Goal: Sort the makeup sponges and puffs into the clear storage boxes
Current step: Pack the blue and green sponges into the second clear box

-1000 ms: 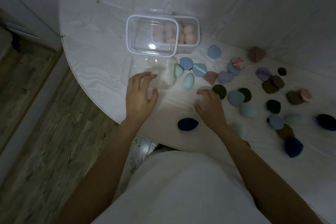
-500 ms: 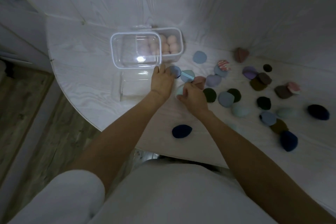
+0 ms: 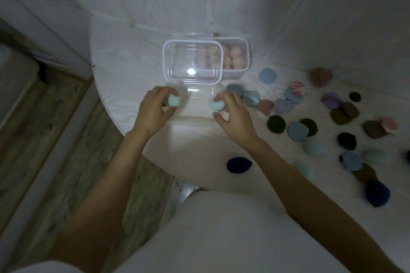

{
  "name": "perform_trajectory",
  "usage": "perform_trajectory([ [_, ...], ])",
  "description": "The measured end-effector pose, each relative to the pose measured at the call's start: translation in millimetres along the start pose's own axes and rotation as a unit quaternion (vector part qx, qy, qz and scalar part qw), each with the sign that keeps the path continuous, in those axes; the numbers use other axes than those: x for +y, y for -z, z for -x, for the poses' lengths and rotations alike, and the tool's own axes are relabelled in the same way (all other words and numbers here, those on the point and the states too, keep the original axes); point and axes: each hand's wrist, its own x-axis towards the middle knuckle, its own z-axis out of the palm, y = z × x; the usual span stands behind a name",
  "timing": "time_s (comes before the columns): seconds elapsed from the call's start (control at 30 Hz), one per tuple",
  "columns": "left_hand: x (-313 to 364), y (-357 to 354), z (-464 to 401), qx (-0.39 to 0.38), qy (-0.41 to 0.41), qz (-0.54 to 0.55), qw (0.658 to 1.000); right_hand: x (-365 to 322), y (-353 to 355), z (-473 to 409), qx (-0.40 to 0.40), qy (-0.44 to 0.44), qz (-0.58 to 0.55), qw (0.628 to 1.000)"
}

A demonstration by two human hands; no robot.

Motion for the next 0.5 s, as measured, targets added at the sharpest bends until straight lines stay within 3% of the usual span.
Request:
perform_trajectory([
  [0.1,-15.2,6.1,-4.0,-0.080,-0.042,-0.077,0.993,5.6,-18.1,-10.1,-0.066,0.087,0.143,0.984],
  [0.17,-19.3,5.5,-4.1,-0.105,-0.086,-0.102,0.985,12.8,-19.5,-14.6,-0.071,0.103,0.225,0.966],
  [0.33,-12.0,-11.2,-5.6,-0.116,-0.180,-0.119,0.969,28.3,-1.5,-11.7,-0.044,0.080,0.242,0.966],
  [0.5,12.0,-36.3,-9.1,-0.126,-0.176,-0.090,0.972,44.7,10.7,4.6,-0.008,0.049,0.252,0.966],
])
